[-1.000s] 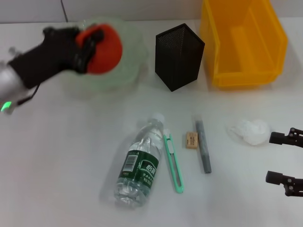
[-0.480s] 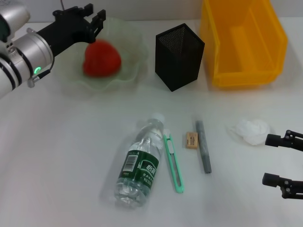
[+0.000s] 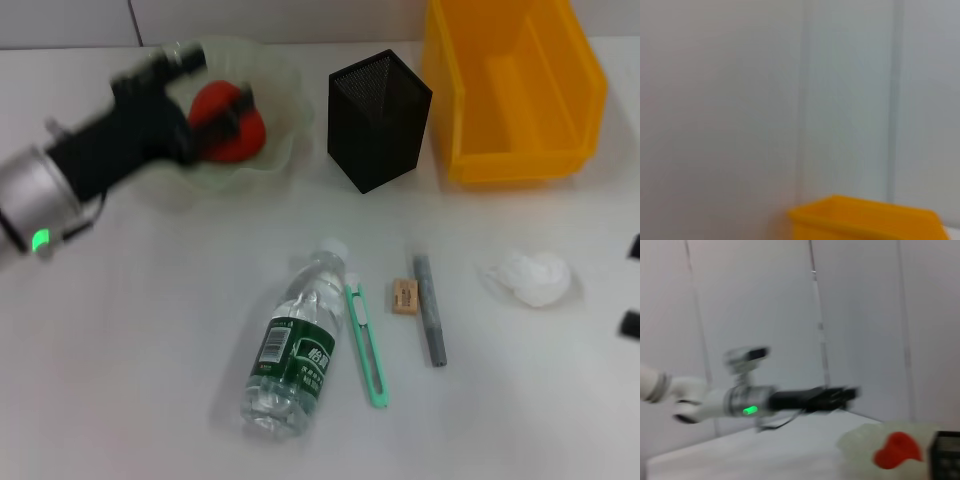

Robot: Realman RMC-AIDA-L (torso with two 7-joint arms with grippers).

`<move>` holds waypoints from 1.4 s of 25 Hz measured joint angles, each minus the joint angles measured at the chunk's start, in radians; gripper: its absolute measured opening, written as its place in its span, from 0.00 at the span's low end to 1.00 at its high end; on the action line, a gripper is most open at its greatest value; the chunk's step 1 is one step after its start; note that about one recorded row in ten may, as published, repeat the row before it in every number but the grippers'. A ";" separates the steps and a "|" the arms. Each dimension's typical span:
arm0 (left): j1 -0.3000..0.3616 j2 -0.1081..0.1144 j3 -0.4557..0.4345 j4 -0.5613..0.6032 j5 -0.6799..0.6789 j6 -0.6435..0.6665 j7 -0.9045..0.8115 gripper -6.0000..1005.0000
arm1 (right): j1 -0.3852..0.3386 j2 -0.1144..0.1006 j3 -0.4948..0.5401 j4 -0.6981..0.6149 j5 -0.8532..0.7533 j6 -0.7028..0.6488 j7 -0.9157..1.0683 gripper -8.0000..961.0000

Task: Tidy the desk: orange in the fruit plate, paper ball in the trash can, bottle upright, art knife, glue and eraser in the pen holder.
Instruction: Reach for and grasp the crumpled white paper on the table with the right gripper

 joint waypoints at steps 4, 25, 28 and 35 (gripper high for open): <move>0.066 0.001 0.008 -0.001 0.083 0.079 0.013 0.68 | 0.008 0.004 -0.017 -0.334 0.089 0.013 0.379 0.85; 0.096 -0.003 0.002 -0.057 0.081 0.071 0.038 0.86 | 0.222 0.004 -0.808 -0.501 -0.384 0.428 1.226 0.80; 0.093 -0.004 0.001 -0.060 0.081 0.067 0.038 0.86 | 0.249 0.004 -0.867 -0.417 -0.402 0.483 1.233 0.79; 0.090 -0.005 0.002 -0.070 0.081 0.059 0.039 0.86 | 0.289 0.005 -0.977 -0.303 -0.477 0.582 1.259 0.77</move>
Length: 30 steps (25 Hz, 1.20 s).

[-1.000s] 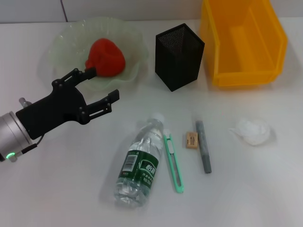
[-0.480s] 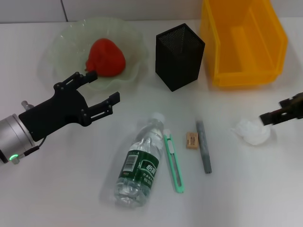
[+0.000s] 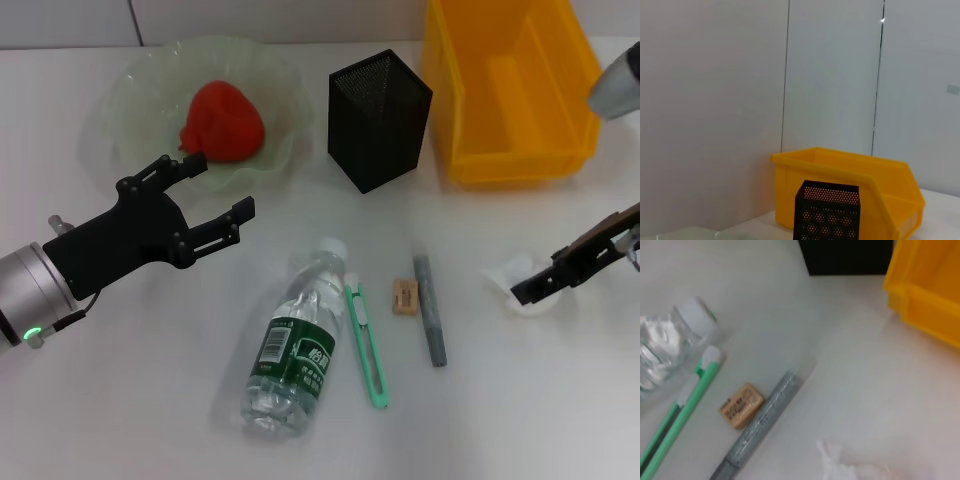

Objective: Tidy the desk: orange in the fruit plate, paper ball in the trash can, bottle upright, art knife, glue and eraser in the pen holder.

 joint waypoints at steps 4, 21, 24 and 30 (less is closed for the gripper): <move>0.002 0.000 -0.002 0.000 0.000 0.000 0.001 0.86 | 0.004 0.000 -0.032 0.015 -0.005 0.025 0.008 0.75; -0.001 0.000 -0.002 -0.017 -0.003 -0.008 0.026 0.85 | -0.023 -0.004 0.137 -0.365 0.018 -0.050 0.038 0.58; -0.002 0.000 0.000 -0.021 -0.003 -0.010 0.028 0.85 | -0.011 -0.008 0.184 -0.408 0.046 -0.012 0.017 0.58; -0.005 -0.002 -0.001 -0.028 -0.003 -0.011 0.031 0.85 | 0.031 -0.031 0.218 -0.268 0.118 0.238 -0.109 0.58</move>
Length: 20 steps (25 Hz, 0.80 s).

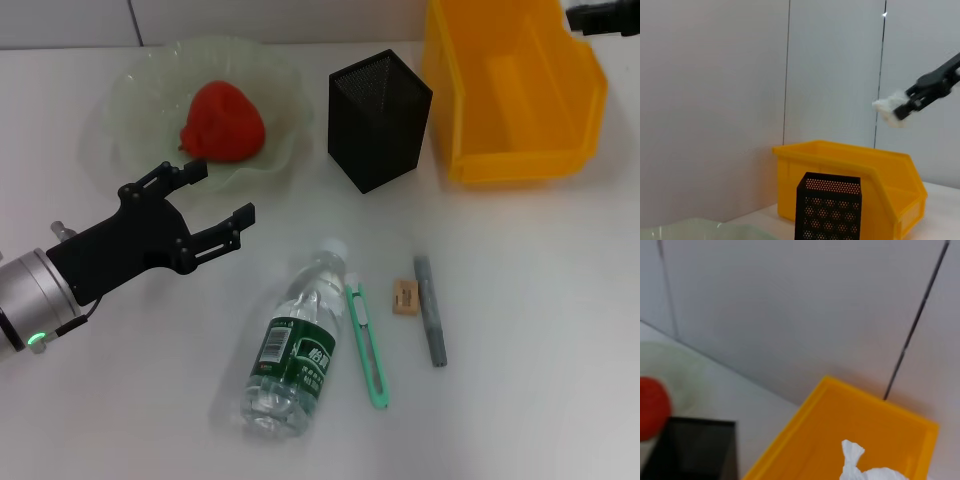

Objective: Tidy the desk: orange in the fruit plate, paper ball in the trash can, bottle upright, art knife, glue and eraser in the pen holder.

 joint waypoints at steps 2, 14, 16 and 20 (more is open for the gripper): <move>0.000 0.000 -0.001 0.000 0.000 0.000 0.000 0.85 | 0.028 -0.007 0.002 0.111 0.000 0.086 -0.038 0.59; 0.001 0.000 -0.003 0.000 0.000 0.006 0.000 0.85 | 0.083 -0.024 -0.003 0.285 0.005 0.216 -0.118 0.81; 0.000 0.000 -0.003 0.001 0.000 0.011 -0.004 0.85 | 0.064 -0.012 0.003 0.246 0.041 0.189 -0.119 0.88; 0.005 0.000 -0.003 0.006 -0.001 0.037 -0.010 0.85 | -0.018 0.013 0.006 0.111 0.168 0.130 -0.137 0.88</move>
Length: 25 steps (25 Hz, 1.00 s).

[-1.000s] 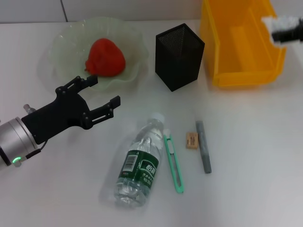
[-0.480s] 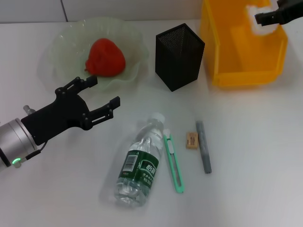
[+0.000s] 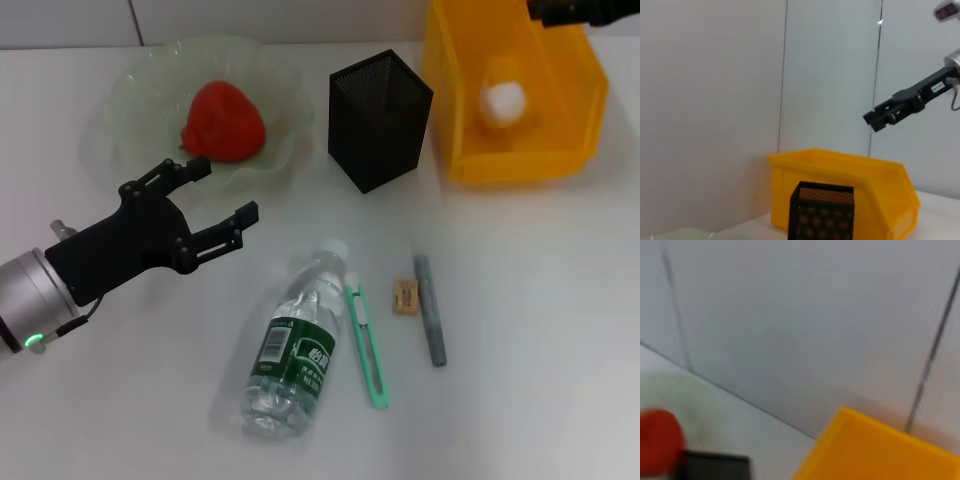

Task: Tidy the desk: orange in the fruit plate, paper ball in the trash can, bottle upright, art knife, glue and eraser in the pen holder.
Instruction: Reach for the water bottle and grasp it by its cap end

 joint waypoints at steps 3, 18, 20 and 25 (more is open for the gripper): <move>0.000 0.001 0.000 0.001 -0.001 0.018 -0.001 0.85 | -0.130 0.019 -0.012 -0.175 0.164 -0.049 -0.017 0.88; 0.136 0.000 0.190 0.539 0.078 0.129 -0.568 0.85 | -0.555 0.021 -0.030 0.136 0.772 -0.343 -0.696 0.88; 0.200 0.004 0.306 0.751 0.151 -0.037 -0.760 0.85 | -0.557 0.019 -0.004 0.239 0.769 -0.345 -0.774 0.88; 0.274 0.003 0.497 1.184 0.587 -0.301 -1.343 0.85 | -0.548 0.017 0.034 0.383 0.769 -0.343 -0.868 0.88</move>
